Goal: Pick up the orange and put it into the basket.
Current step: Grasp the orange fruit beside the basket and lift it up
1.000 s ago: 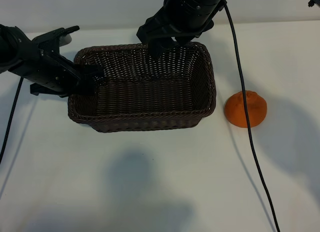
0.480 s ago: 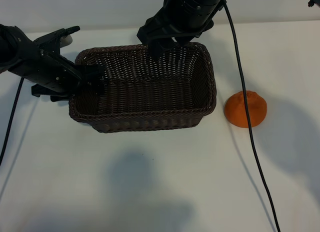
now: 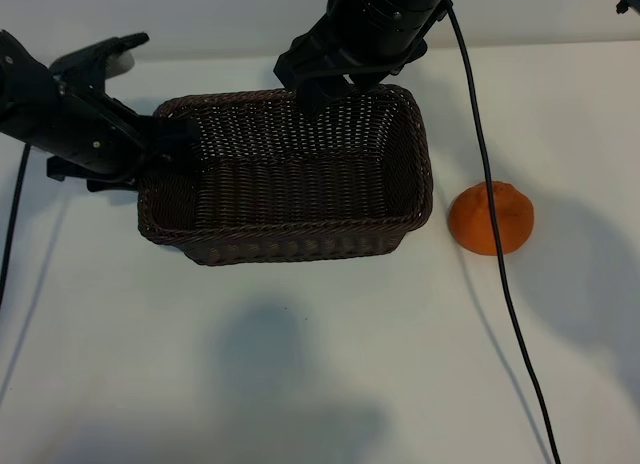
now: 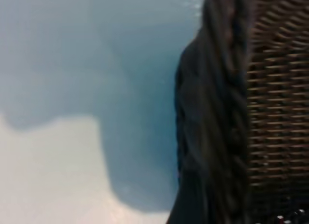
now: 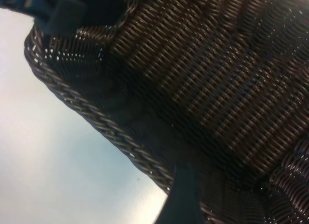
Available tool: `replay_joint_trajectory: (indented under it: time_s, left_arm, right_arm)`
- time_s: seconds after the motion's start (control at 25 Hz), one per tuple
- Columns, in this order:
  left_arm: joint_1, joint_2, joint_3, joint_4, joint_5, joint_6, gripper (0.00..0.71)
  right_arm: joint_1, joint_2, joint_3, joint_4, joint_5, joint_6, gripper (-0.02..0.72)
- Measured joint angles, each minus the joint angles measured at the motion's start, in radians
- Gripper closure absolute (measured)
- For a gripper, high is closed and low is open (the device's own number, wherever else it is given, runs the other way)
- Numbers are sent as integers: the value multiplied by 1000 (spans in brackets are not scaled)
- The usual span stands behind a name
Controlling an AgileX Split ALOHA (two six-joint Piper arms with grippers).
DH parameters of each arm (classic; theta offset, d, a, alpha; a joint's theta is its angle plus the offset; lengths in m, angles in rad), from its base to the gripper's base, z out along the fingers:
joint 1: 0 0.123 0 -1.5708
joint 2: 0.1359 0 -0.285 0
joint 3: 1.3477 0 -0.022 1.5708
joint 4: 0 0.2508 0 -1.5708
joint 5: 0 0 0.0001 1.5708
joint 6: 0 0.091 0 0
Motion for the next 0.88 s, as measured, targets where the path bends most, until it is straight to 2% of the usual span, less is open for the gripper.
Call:
replay_joint_trajectory:
  time_s: [0.36,0.64,0.8,0.88]
  left_arm:
    - [0,-123,0,44,25,-28,104]
    - [0,-197,-10,69,39,-46,114]
    - [0,-223,-21,109,49,-71,114]
    - [0,-232,-40,140,55,-98,114]
  right_arm:
    - [0,-2,0,-15,0,-5,108]
    - [0,-82,0,-123,2,-8,108]
    - [-2,-124,0,-222,3,-8,108]
    - [-11,-131,12,-239,1,-8,108]
